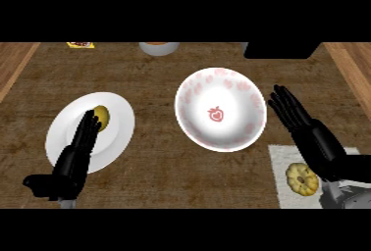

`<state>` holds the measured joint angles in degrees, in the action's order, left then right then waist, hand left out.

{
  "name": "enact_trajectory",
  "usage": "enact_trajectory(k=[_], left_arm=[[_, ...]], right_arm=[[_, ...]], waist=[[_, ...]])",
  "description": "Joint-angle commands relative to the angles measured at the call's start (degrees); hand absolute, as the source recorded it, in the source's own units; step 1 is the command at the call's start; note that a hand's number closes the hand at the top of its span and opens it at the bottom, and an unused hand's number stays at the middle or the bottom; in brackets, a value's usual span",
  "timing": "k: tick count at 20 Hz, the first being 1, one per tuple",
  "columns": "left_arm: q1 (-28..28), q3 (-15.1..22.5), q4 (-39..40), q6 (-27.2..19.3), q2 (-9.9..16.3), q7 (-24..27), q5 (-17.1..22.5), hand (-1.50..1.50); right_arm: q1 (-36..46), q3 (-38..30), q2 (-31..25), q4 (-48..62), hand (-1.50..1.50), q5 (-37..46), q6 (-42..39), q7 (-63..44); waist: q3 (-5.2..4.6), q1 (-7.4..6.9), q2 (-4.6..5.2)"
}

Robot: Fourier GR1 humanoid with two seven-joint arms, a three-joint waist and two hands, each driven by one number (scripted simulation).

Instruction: Pick the squash from the placemat and place it in the bowl

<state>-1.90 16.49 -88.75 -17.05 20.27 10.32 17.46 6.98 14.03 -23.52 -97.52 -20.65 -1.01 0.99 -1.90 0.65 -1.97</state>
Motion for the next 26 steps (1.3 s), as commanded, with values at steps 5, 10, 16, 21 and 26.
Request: enact_trajectory(k=[5, 10, 16, 21, 26], left_arm=[[5.17, -0.05, 0.4, -1.87, 0.15, -2.21, -2.62, 0.0], [4.37, -0.57, 0.89, -1.92, 0.41, -5.37, -1.34, 0.0], [6.78, 0.06, -0.8, -1.0, 1.13, -9.42, -1.93, 0.0], [11.17, -1.03, 2.84, -0.42, -0.92, -10.42, -1.88, 0.0], [10.66, 0.93, 2.47, -2.17, -2.76, -9.6, -5.22, 0.0]], right_arm=[[-3.18, 12.99, -17.37, 1.84, 1.5, 28.6, -2.7, -3.89], [-5.34, 7.16, -17.13, -2.06, -1.5, 45.23, 18.62, 6.79], [-24.07, 11.14, -13.79, -5.56, -1.5, 50.72, 33.61, 26.87], [-32.46, 14.47, -11.84, -15.52, -1.5, 68.82, 40.74, 15.03], [-36.01, 12.25, -9.28, -25.93, -1.5, 83.53, 31.36, -2.7]], waist=[[1.59, 0.94, 1.6], [2.2, 4.35, 0.69], [2.03, 1.9, 1.43], [1.77, 1.57, 1.7], [1.73, 0.64, 1.83]])
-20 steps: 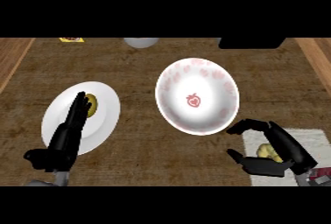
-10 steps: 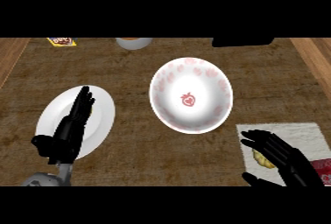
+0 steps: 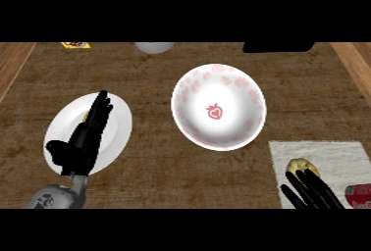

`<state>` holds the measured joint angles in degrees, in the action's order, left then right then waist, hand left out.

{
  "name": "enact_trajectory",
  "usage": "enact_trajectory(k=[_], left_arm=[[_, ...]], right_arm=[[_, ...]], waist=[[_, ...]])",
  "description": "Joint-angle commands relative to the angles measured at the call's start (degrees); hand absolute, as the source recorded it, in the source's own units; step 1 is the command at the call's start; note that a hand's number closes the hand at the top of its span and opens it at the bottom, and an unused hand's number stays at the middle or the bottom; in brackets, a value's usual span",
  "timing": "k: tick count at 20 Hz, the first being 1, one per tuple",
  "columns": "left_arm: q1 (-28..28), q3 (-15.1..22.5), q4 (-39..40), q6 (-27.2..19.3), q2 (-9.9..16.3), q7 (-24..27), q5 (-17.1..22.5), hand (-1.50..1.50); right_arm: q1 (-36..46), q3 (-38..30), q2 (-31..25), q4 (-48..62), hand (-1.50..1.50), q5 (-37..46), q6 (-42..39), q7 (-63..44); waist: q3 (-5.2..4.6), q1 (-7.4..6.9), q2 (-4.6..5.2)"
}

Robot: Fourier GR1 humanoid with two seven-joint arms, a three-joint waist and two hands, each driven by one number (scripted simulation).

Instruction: Pick the squash from the placemat and place it in the bowl

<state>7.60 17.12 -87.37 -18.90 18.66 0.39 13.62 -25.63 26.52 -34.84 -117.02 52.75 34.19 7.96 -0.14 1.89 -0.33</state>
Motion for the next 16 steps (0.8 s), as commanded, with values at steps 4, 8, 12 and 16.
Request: enact_trajectory(k=[4, 8, 12, 16], left_arm=[[3.57, -1.15, 5.25, 2.24, -2.0, 1.78, -0.53, 0.0], [1.95, -0.25, -0.55, 1.52, -0.86, -2.67, -1.31, 0.0], [3.03, -1.62, 4.43, 2.99, -2.34, 0.32, -1.67, 0.0], [2.31, -3.49, 0.27, 4.63, -1.2, -1.13, -1.18, 0.0]], right_arm=[[-2.13, 2.47, 7.01, -7.68, -1.5, 14.94, -14.33, -18.45], [-0.31, 2.08, 9.59, -9.76, -1.5, 20.41, -25.39, -27.9], [4.89, 1.51, 13.45, -7.09, -1.5, 19.94, -33.48, -32.89], [3.03, -0.49, 12.07, -6.8, -1.5, 19.2, -37.19, -33.89]], waist=[[0.0, -1.09, 0.47], [0.02, -1.81, 0.4], [0.07, -1.91, 0.51], [0.11, -1.83, 0.33]])
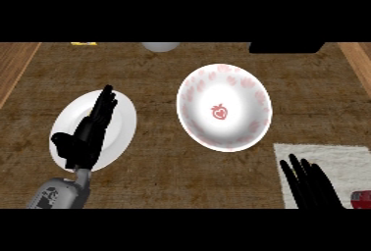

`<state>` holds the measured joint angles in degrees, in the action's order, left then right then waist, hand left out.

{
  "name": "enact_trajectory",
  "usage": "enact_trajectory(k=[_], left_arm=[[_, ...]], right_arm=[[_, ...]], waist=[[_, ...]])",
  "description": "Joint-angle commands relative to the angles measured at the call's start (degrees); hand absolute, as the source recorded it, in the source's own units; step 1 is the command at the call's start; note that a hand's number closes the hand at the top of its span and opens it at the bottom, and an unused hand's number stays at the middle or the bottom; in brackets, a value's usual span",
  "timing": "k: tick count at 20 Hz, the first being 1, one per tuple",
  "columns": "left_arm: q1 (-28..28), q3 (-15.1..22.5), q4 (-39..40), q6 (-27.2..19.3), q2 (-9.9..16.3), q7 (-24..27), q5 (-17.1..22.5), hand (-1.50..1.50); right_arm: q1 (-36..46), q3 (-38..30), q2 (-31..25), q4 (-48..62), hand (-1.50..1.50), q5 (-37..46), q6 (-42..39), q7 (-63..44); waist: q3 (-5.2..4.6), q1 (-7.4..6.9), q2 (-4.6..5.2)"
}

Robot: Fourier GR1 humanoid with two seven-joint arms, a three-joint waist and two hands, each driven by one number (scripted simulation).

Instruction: Pick the squash from the placemat and place it in the bowl

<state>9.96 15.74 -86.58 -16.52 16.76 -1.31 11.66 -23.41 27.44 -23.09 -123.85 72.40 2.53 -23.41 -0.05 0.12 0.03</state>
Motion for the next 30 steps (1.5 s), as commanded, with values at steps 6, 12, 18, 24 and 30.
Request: enact_trajectory(k=[6, 12, 18, 24, 30], left_arm=[[-4.78, -2.63, -1.73, 4.96, -0.89, 1.48, -0.97, 0.0], [0.1, -5.57, -0.57, 5.38, -1.06, -2.69, -2.08, 0.0], [-4.55, -4.06, -3.15, 4.71, -4.8, -0.27, -5.02, 0.0], [-1.29, -5.04, 0.15, 4.57, -7.12, -2.05, -7.22, 0.0], [1.8, -7.54, -1.24, 6.27, -7.16, -5.42, -7.71, 0.0]], right_arm=[[-1.82, -3.95, -0.4, -0.43, -1.5, -4.18, -4.05, 2.22], [-2.58, -8.28, -0.88, 7.28, -1.5, -11.81, 3.67, 12.91], [-3.75, -5.18, 2.2, 4.72, -1.5, -10.81, 2.04, 12.7], [-4.71, -11.72, 1.77, 9.5, -1.5, -18.34, 3.28, 18.32], [0.74, -16.13, 3.13, 15.91, -1.5, -21.46, 2.57, 21.89]], waist=[[0.05, 0.09, -0.12], [0.08, 0.15, -0.08], [0.06, -0.05, -0.12], [0.07, 0.2, -0.07], [0.07, 0.09, -0.05]])
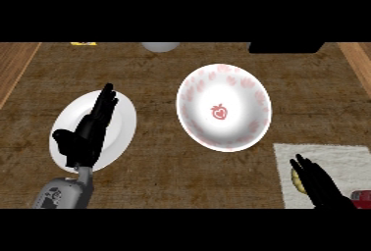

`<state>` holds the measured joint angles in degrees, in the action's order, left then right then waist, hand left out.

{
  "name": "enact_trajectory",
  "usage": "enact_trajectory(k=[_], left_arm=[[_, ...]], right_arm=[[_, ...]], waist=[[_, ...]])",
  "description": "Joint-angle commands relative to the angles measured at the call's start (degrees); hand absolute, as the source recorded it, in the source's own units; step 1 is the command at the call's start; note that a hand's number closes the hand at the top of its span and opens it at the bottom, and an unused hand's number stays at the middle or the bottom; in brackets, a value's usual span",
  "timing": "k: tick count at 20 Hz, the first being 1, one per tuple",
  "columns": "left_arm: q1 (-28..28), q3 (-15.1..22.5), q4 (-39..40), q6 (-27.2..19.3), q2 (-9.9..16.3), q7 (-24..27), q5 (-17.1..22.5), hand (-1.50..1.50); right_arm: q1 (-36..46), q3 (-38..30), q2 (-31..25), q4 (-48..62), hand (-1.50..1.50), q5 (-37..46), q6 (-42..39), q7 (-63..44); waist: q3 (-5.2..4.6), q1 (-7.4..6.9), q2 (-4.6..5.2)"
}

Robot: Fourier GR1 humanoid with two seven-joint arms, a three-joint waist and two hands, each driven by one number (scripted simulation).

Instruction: Pick the squash from the placemat and place it in the bowl

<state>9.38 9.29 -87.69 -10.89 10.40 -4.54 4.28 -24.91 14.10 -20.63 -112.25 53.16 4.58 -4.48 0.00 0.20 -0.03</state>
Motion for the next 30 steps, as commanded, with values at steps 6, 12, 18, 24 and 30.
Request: enact_trajectory(k=[6, 12, 18, 24, 30], left_arm=[[-4.86, -1.21, -3.04, 2.92, -1.61, 1.21, -0.61, 0.0], [1.79, -2.4, -0.81, 1.56, -2.68, -3.13, -2.59, 0.0], [1.25, -4.45, 1.12, 4.05, -2.26, -0.64, -2.03, 0.0], [-0.64, -1.82, -2.12, 2.58, -4.85, -2.4, -4.16, 0.0], [-1.72, -2.68, -2.42, 3.01, -4.57, -1.14, -4.55, 0.0]], right_arm=[[5.62, -8.5, 0.18, 10.66, -1.5, -5.77, -0.39, 8.14], [6.2, -7.13, 3.1, 15.47, -1.5, 6.24, 6.46, 4.33], [15.1, -8.44, 3.16, 20.56, -1.5, 9.63, 1.43, 0.87], [11.66, -4.42, 2.42, 23.78, 1.5, 13.11, 1.0, 5.98], [7.28, -6.23, -3.11, 21.28, 1.5, 13.55, 2.25, 12.73]], waist=[[0.01, -0.21, 0.0], [0.01, -0.04, 0.02], [-0.01, -0.27, 0.1], [0.02, -0.48, 0.01], [0.01, 0.06, -0.08]])
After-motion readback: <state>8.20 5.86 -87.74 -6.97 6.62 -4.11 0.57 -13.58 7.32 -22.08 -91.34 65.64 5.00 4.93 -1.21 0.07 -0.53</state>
